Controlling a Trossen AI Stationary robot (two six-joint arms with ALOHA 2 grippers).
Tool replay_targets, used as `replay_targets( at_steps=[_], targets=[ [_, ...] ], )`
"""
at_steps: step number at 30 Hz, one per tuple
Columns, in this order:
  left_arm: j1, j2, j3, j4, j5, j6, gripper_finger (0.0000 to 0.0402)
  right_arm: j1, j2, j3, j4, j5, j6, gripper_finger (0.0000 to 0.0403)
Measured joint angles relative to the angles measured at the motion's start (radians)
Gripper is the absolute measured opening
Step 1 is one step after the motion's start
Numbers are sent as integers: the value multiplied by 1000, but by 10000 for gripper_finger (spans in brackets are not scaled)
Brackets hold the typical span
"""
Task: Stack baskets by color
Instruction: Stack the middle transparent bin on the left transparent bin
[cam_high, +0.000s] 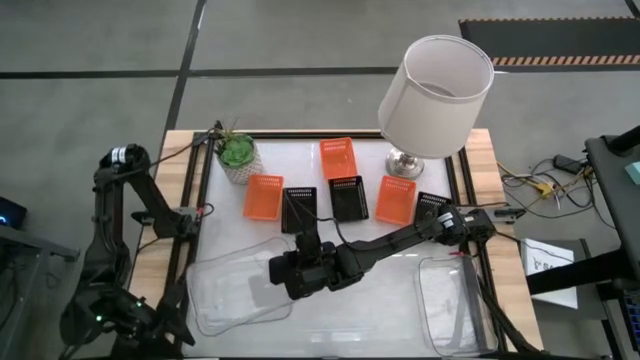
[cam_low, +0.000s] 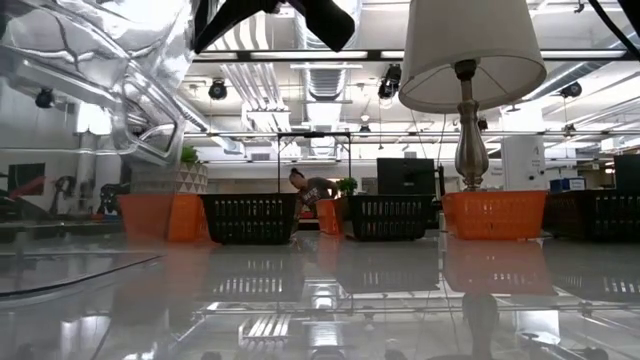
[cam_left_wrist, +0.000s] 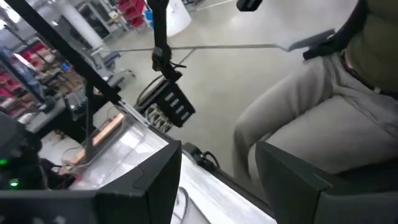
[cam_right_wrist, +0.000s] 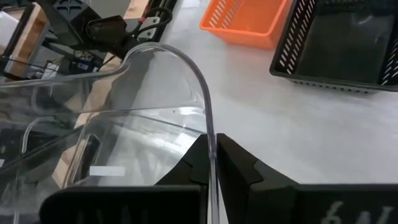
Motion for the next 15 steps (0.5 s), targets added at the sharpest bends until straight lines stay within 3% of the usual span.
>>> replay_targets(
  at_steps=[15],
  targets=[
    [0, 21, 3, -9, -9, -23, 191, 0, 0, -1, 0, 0, -21, 13]
  ],
)
